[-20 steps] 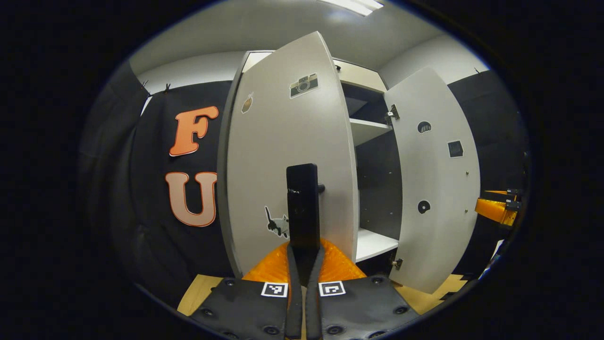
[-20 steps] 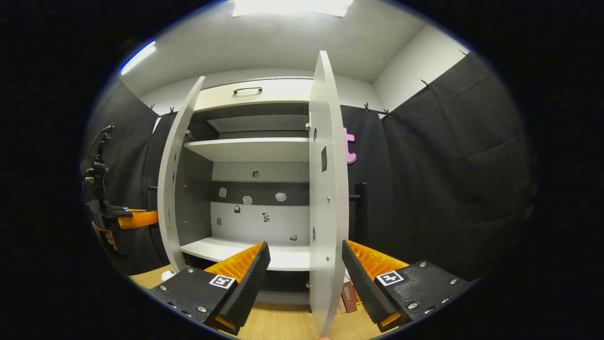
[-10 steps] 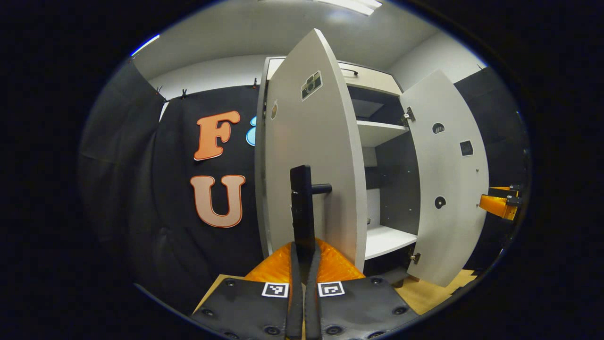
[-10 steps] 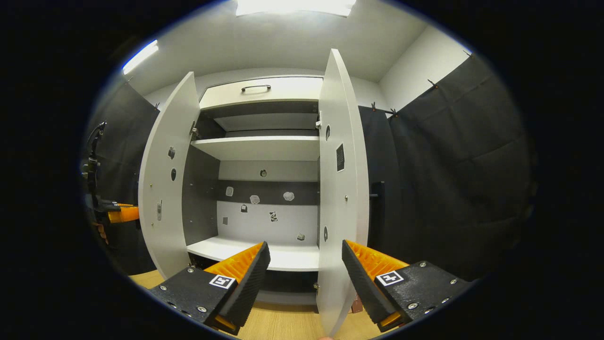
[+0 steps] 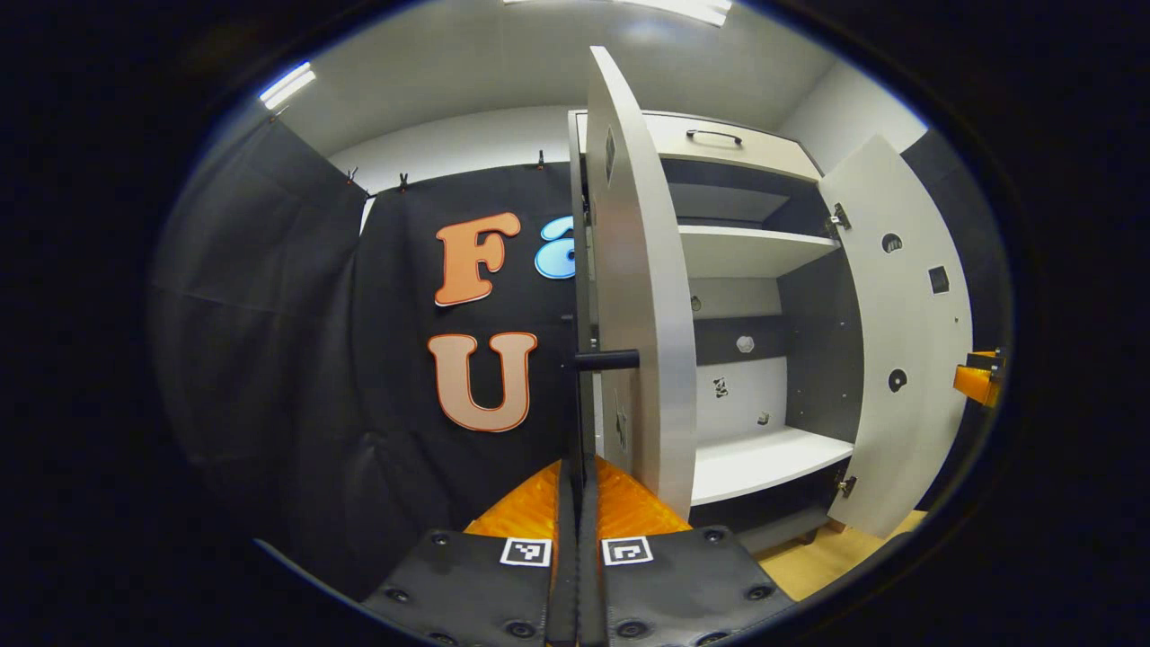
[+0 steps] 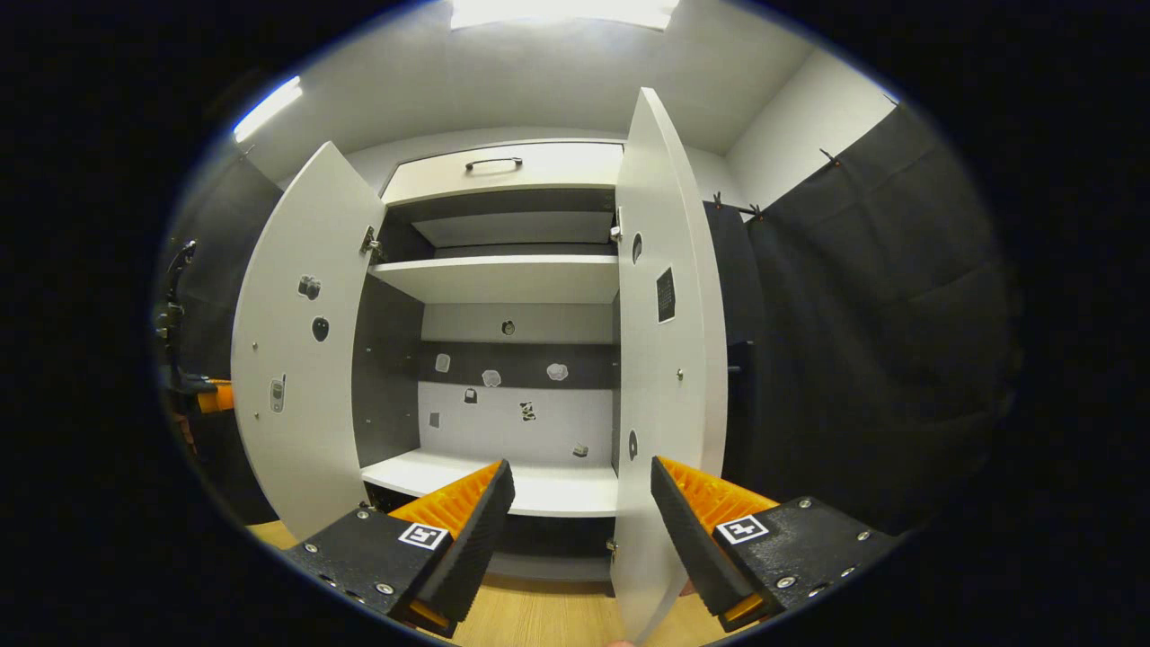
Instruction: Open the right door of the double-door shoe cabinet with the right hand, and open the left door with the left hand.
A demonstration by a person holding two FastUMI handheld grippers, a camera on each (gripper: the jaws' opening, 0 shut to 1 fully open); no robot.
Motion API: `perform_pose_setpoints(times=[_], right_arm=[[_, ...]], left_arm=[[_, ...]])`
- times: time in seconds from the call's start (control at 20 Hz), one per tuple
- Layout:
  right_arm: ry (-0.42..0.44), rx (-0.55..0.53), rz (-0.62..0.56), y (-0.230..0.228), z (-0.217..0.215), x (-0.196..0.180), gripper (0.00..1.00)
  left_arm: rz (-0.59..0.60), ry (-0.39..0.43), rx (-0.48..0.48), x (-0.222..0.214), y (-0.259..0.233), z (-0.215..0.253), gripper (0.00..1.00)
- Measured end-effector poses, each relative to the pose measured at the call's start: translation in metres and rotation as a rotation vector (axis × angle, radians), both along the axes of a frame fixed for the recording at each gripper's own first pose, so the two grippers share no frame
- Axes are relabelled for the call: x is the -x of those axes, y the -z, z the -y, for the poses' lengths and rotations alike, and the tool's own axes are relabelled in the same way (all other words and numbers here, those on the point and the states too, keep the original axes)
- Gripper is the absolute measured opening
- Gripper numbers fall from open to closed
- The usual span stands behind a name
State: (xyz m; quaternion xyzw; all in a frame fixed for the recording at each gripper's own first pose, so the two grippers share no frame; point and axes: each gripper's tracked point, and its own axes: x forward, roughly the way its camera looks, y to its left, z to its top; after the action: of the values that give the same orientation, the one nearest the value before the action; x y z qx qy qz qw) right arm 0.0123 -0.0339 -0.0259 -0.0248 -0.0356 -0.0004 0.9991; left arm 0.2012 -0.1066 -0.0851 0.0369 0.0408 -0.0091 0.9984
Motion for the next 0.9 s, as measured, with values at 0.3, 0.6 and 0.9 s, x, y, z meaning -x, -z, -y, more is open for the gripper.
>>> perform_pose_setpoints(times=[0.3,0.6,0.9], right_arm=[[-0.012,-0.007,-0.005,-0.006,-0.010,-0.004,0.93],[-0.012,0.006,-0.036,-0.004,-0.009,-0.004,0.93],[0.006,-0.001,-0.052,-0.012,0.006,0.004,0.93]], left_arm=[[-0.008,0.034,0.069,0.004,0.001,0.007,0.07],[0.011,0.020,0.105,0.009,-0.004,0.008,0.08],[-0.039,0.008,0.138,0.026,-0.001,0.011,0.48]])
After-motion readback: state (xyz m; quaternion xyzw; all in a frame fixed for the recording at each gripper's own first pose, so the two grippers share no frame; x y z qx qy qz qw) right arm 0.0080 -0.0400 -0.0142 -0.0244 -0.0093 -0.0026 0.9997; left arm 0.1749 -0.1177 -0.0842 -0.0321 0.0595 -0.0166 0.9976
